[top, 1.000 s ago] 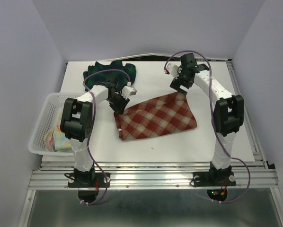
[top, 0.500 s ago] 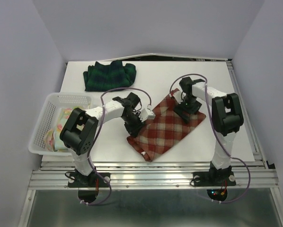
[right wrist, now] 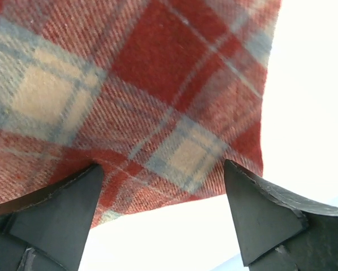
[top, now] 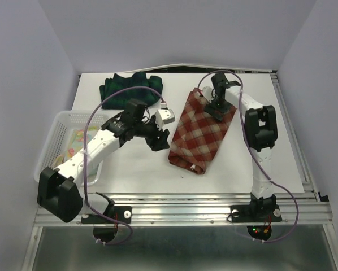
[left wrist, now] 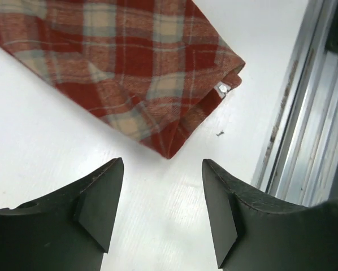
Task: Fold and stack the skirts
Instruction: Fold the skirt
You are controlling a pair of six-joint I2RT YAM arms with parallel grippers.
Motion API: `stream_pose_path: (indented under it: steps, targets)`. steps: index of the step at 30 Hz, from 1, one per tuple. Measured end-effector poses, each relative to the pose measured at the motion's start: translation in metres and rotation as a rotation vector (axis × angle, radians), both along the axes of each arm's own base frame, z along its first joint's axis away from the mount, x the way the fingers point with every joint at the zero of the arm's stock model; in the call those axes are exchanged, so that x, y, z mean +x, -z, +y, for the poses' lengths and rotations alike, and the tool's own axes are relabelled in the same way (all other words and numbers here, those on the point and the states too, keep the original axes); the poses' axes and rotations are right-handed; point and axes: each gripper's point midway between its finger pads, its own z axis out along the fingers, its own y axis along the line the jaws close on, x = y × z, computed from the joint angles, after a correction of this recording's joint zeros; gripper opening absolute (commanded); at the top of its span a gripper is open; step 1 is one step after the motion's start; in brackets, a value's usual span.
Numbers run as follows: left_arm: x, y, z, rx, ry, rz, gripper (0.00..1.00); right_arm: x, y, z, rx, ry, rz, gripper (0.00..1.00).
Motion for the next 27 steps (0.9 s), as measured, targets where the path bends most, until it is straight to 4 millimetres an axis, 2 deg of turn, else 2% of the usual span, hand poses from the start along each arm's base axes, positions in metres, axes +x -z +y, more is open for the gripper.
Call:
stream_pose_path:
  steps: [2,4,9,11,13,16,17,20,22,24,27]
  targets:
    - [0.013,-0.006,0.010,-0.041,-0.077,-0.017,0.66,0.016,-0.004,0.006,0.004,-0.056,-0.075,0.95]
    - [0.029,-0.002,0.020,-0.062,-0.160,-0.008,0.64,0.031,-0.010,0.016,0.005,-0.095,-0.149,0.95]
    - [0.066,0.029,0.047,-0.063,-0.365,0.074,0.61,0.060,-0.026,0.056,0.085,-0.097,-0.235,0.95]
    - [0.072,0.039,0.048,-0.071,-0.404,0.105,0.59,0.075,-0.041,0.079,0.149,-0.087,-0.270,0.94]
    - [0.076,0.050,0.046,-0.075,-0.434,0.140,0.58,0.079,-0.057,0.095,0.195,-0.079,-0.292,0.94]
    - [0.085,0.068,0.041,-0.090,-0.485,0.209,0.55,0.061,-0.070,0.112,0.239,-0.067,-0.273,0.92]
    - [0.088,0.073,0.040,-0.091,-0.495,0.225,0.54,0.054,-0.068,0.113,0.240,-0.063,-0.252,0.91]
    - [0.094,0.087,0.033,-0.122,-0.521,0.295,0.51,0.025,-0.045,0.115,0.233,-0.057,-0.155,0.90]
    - [0.094,0.090,0.028,-0.146,-0.514,0.321,0.53,0.000,-0.015,0.111,0.211,-0.051,-0.049,0.91]
    - [0.092,0.090,0.024,-0.170,-0.491,0.322,0.57,-0.017,0.004,0.108,0.218,-0.041,0.013,0.91]
    - [0.086,0.085,0.017,-0.157,-0.416,0.242,0.65,-0.043,0.000,0.104,0.261,-0.024,0.062,0.92]
